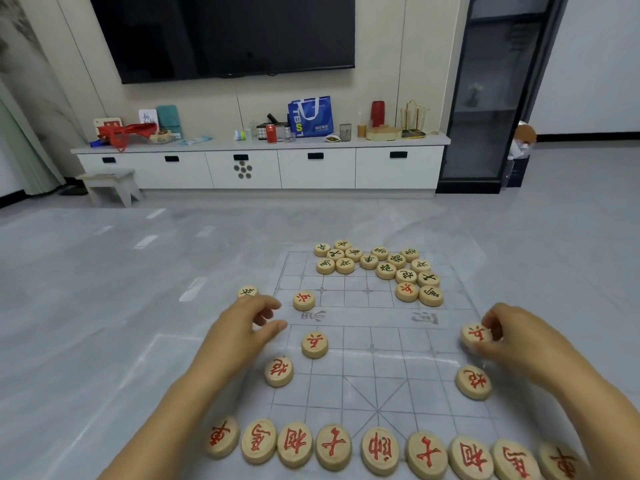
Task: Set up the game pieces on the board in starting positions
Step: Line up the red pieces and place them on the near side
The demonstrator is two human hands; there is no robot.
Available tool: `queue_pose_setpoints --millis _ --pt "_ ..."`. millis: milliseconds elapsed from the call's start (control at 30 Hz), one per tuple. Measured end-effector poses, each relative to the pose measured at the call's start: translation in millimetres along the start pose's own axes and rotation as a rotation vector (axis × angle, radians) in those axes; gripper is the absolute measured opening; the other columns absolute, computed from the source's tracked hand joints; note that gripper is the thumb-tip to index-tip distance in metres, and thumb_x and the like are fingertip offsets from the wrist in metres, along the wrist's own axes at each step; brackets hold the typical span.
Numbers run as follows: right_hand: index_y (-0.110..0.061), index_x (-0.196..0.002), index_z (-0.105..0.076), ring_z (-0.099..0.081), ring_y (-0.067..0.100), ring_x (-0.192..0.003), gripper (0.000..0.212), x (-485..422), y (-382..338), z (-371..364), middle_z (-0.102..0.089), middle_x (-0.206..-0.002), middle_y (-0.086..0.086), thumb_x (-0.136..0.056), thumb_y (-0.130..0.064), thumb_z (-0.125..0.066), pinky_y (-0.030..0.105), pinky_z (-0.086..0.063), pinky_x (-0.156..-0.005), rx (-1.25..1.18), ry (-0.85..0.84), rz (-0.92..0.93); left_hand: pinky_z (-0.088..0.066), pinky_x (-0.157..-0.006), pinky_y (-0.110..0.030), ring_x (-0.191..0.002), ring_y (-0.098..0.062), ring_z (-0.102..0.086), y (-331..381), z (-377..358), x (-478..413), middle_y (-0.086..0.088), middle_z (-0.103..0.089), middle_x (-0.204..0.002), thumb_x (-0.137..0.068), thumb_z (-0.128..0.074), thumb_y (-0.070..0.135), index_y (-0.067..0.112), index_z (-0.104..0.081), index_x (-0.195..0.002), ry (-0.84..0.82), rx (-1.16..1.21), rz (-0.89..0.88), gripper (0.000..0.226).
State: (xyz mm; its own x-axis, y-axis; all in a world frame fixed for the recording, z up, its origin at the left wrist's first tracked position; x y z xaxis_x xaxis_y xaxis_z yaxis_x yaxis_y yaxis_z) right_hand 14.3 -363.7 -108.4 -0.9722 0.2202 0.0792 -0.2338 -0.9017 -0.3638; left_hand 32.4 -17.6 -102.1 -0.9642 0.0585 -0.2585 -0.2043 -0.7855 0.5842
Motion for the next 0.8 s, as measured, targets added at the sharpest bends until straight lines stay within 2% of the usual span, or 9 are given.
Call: queue_pose_setpoints --millis 67,200,267,333,400,467,567,667,800 --pt "-0.022 -0.091 -0.051 -0.053 0.011 -0.079 0.028 3.6 5.5 -1.4 -0.054 -0.087 -0.006 -0.078 -0.042 -0.066 0.031 -0.048 -0.073 0.001 -0.053 0.006 -0.048 -0.083 -0.028 -0.090 -0.011 -0.055 11.9 -14.9 -14.8 0.004 -0.057 -0.100 -0.086 -0.061 0.028 0.021 -0.059 -0.112 -0.063 -0.061 0.028 0.027" --pt "-0.023 -0.097 -0.053 -0.054 0.010 -0.080 0.030 7.7 15.4 -0.5 -0.054 -0.087 -0.008 -0.076 -0.039 -0.069 0.030 -0.049 -0.075 -0.037 -0.093 0.010 -0.045 -0.079 -0.033 -0.101 -0.022 -0.055 24.6 -37.0 -56.6 -0.003 -0.057 -0.113 -0.087 -0.058 0.037 0.018 -0.055 -0.116 -0.141 -0.281 0.147 0.035" --pt "-0.025 -0.111 -0.050 -0.055 0.011 -0.085 0.039 9.2 17.9 -1.7 -0.053 -0.094 -0.008 -0.078 -0.037 -0.067 0.029 -0.049 -0.078 -0.061 -0.104 0.033 -0.046 -0.083 -0.035 -0.106 -0.026 -0.053 26.9 -51.0 -71.5 -0.007 -0.051 -0.120 -0.085 -0.059 0.042 0.016 -0.052 -0.118 -0.221 -0.441 0.185 0.042" --pt "-0.030 -0.127 -0.043 -0.053 0.013 -0.093 0.050 10.2 18.4 -4.1 -0.046 -0.101 -0.007 -0.082 -0.036 -0.063 0.027 -0.046 -0.082 -0.072 -0.106 0.083 -0.045 -0.083 -0.035 -0.102 -0.027 -0.052 28.8 -61.8 -78.5 -0.009 -0.045 -0.122 -0.084 -0.061 0.040 0.015 -0.051 -0.118 -0.275 -0.508 0.210 0.043" --pt "-0.031 -0.130 -0.042 -0.052 0.014 -0.097 0.048 10.0 18.8 -5.2 -0.040 -0.103 -0.007 -0.086 -0.036 -0.059 0.026 -0.044 -0.084 -0.064 -0.096 0.127 -0.043 -0.080 -0.033 -0.094 -0.026 -0.050 31.8 -66.1 -80.5 -0.010 -0.042 -0.121 -0.085 -0.062 0.032 0.017 -0.053 -0.115 -0.283 -0.468 0.223 0.036" --pt "-0.030 -0.128 -0.045 -0.051 0.015 -0.096 0.042 8.4 21.3 -5.7 -0.040 -0.103 -0.006 -0.088 -0.037 -0.056 0.026 -0.043 -0.083 -0.062 -0.087 0.135 -0.042 -0.082 -0.032 -0.098 -0.027 -0.050 39.0 -70.0 -76.9 -0.009 -0.042 -0.120 -0.086 -0.060 0.027 0.022 -0.055 -0.115 -0.315 -0.423 0.161 0.030" --pt "-0.028 -0.127 -0.046 -0.053 0.017 -0.100 0.041 6.5 25.8 -3.5 -0.045 -0.110 -0.003 -0.088 -0.041 -0.054 0.027 -0.046 -0.083 -0.045 -0.071 0.111 -0.043 -0.091 -0.034 -0.106 -0.024 -0.048 68.4 -85.9 -53.9 -0.004 -0.044 -0.117 -0.089 -0.055 0.030 0.029 -0.058 -0.112 -0.477 -0.283 -0.064 0.023" --pt "-0.026 -0.127 -0.047 -0.054 0.017 -0.100 0.042 6.4 27.9 -2.3 -0.047 -0.114 -0.001 -0.088 -0.041 -0.054 0.027 -0.046 -0.082 -0.040 -0.066 0.103 -0.042 -0.092 -0.030 -0.110 -0.017 -0.045 99.4 -103.8 -26.5 0.002 -0.047 -0.121 -0.090 -0.054 0.031 0.030 -0.055 -0.118 -0.578 -0.215 -0.258 0.028" --pt "-0.024 -0.126 -0.047 -0.054 0.018 -0.101 0.042 6.8 28.0 -2.6 -0.048 -0.119 0.001 -0.088 -0.040 -0.054 0.028 -0.045 -0.082 -0.031 -0.060 0.095 -0.043 -0.088 -0.024 -0.108 -0.014 -0.050 98.3 -104.4 -25.9 0.004 -0.050 -0.125 -0.083 -0.064 0.020 0.026 -0.047 -0.126 -0.560 -0.167 -0.181 0.046"
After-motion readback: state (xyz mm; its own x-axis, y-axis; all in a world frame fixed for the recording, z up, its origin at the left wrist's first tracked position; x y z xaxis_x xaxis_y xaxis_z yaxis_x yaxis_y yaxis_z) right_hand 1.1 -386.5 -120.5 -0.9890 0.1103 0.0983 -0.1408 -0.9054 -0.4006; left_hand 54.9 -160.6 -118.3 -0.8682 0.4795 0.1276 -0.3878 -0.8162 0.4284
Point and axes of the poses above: each hand's wrist, its own x-axis away from the middle knuckle, its own z-axis out of the back of the hand, y = z × x, the point moved 3 cm from there along -x, towards the middle knuckle
